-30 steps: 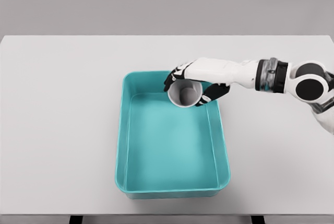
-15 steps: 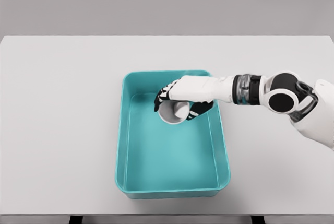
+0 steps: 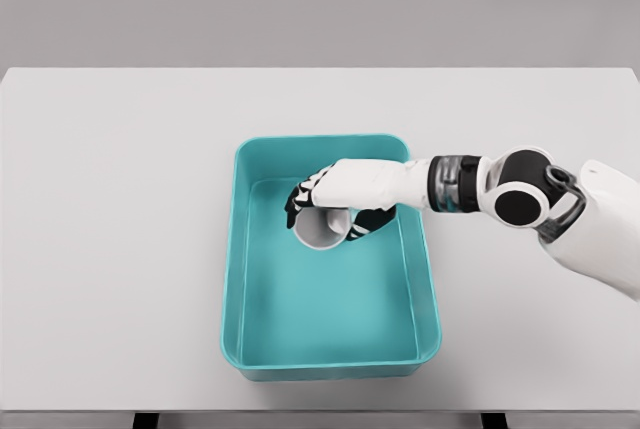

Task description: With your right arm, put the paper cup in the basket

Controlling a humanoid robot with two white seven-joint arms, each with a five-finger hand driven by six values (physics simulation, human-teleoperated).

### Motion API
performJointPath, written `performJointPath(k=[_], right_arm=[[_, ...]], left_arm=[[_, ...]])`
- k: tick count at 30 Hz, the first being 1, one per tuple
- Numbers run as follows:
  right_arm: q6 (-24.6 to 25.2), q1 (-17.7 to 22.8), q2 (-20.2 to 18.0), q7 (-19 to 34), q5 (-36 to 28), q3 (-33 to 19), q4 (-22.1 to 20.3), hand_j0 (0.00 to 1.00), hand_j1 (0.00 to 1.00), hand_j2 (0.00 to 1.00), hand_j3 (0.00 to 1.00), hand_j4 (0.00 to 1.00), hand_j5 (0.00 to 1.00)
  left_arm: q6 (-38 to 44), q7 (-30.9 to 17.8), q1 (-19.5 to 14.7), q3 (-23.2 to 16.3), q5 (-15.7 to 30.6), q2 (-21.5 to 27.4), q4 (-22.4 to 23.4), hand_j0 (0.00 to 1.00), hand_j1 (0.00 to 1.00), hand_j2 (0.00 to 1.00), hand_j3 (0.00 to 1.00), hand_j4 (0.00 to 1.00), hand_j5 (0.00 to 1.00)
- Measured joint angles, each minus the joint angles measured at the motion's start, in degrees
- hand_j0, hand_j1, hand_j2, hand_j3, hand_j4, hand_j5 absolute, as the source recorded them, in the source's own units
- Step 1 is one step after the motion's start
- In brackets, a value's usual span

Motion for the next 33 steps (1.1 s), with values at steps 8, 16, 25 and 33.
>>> performJointPath(k=[8, 16, 25, 33], right_arm=[[-0.5, 0.1, 0.7, -0.2, 1.6, 0.4, 0.0, 1.00, 1.00, 1.00, 1.00, 1.00, 1.00], [-6.6, 0.3, 0.2, 0.0, 2.0, -1.0, -0.1, 1.00, 1.00, 1.00, 1.00, 1.00, 1.00], [-18.8, 6.2, -5.2, 0.0, -18.2, -17.0, -0.1, 1.00, 1.00, 1.00, 1.00, 1.00, 1.00], [-23.8, 15.5, -12.2, 0.0, -33.7, -36.8, 0.2, 1.00, 1.00, 1.00, 1.00, 1.00, 1.00]], left_arm=[[0.0, 0.0, 0.0, 0.0, 0.0, 0.0, 0.0, 1.00, 1.00, 1.00, 1.00, 1.00, 1.00], [0.0, 0.0, 0.0, 0.0, 0.0, 0.0, 0.0, 1.00, 1.00, 1.00, 1.00, 1.00, 1.00], [0.0, 0.0, 0.0, 0.0, 0.0, 0.0, 0.0, 1.00, 1.00, 1.00, 1.00, 1.00, 1.00], [0.0, 0.0, 0.0, 0.0, 0.0, 0.0, 0.0, 1.00, 1.00, 1.00, 1.00, 1.00, 1.00]])
